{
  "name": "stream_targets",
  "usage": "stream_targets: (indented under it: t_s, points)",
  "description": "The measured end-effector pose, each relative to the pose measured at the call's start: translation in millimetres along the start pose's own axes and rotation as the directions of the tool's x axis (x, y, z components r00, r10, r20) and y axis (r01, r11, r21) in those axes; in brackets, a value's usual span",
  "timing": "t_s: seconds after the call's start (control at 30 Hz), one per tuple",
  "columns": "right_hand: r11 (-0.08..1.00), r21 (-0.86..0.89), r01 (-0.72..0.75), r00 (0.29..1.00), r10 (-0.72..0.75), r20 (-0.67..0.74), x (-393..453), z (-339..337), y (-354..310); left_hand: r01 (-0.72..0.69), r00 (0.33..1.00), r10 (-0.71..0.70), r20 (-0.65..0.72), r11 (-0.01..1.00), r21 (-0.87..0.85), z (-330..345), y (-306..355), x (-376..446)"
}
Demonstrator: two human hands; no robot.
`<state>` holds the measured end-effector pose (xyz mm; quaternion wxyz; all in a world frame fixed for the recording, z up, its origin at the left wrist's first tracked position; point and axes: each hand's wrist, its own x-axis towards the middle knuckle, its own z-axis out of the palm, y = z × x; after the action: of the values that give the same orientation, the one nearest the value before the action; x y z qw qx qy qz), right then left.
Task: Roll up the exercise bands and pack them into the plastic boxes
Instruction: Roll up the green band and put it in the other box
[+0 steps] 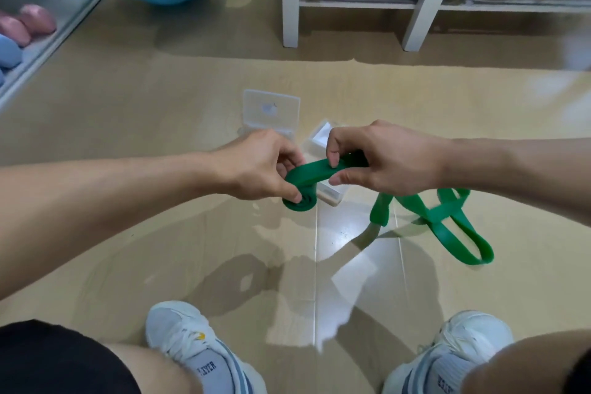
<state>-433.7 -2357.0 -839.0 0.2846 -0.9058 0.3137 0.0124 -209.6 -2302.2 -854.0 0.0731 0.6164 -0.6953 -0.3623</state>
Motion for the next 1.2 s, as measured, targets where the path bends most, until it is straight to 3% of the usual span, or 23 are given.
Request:
stream_targets:
  t_s: [0.17, 0.27, 0.37, 0.5, 0.57, 0.63, 0.7, 0.8, 0.87, 0.93, 1.07, 1.2]
  points:
    - [0.996, -0.021, -0.082, 0.996, 0.082, -0.038, -2.1, 2.4, 1.8, 0.006, 1.000, -0.008, 0.025, 0.998, 0.068, 6.4, -0.2, 7.7]
    - [0.982, 0.096, -0.161, 0.986, 0.164, -0.021, -4.6, -3.1, 0.7, 0.024, 1.000, -0.025, -0.003, 0.976, -0.219, -2.2, -1.0, 8.7]
    - [0.913, 0.348, -0.213, 0.974, 0.228, 0.000, -5.1, -16.4, -5.0, -0.005, 0.999, -0.019, -0.038, 0.838, -0.546, -13.8, 1.2, 4.1]
    - [0.884, 0.420, -0.205, 0.971, 0.238, -0.028, -11.1, -27.2, -20.1, -0.001, 1.000, -0.015, -0.013, 0.622, -0.783, -13.9, 10.6, 3.9]
    - [0.891, 0.414, -0.188, 0.964, 0.248, -0.097, -17.8, -30.1, -25.6, -0.013, 1.000, -0.011, -0.023, 0.566, -0.824, -12.5, 18.0, 2.4]
    - [0.896, 0.401, -0.190, 0.954, 0.265, -0.142, -26.0, -32.1, -30.6, -0.044, 0.999, 0.020, -0.039, 0.584, -0.810, -14.2, 25.4, 0.0]
    - [0.926, 0.313, -0.212, 0.955, 0.264, -0.137, -33.0, -33.1, -39.2, -0.087, 0.996, 0.087, -0.034, 0.723, -0.686, -19.1, 34.3, -4.4]
    - [0.974, 0.018, -0.224, 0.968, 0.225, -0.112, -37.1, -35.3, -55.9, -0.150, 0.988, 0.138, -0.069, 0.965, -0.215, -25.6, 55.2, -9.6]
    - [0.969, -0.066, -0.238, 0.967, 0.230, -0.109, -35.0, -36.7, -62.4, -0.124, 0.980, 0.131, -0.148, 0.991, 0.053, -27.2, 69.7, -10.3]
    - [0.965, -0.043, -0.260, 0.960, 0.253, -0.123, -31.6, -39.5, -64.2, -0.096, 0.970, 0.129, -0.208, 0.982, 0.162, -30.0, 79.2, -9.8]
    - [0.949, 0.215, -0.232, 0.928, 0.282, -0.244, -23.2, -50.8, -62.3, -0.076, 0.954, 0.087, -0.286, 0.996, 0.051, -47.2, 81.5, -13.9]
    - [0.856, 0.503, -0.121, 0.915, 0.292, -0.277, -21.0, -54.1, -58.8, -0.048, 0.957, -0.007, -0.291, 0.982, -0.183, -61.4, 75.0, -30.0]
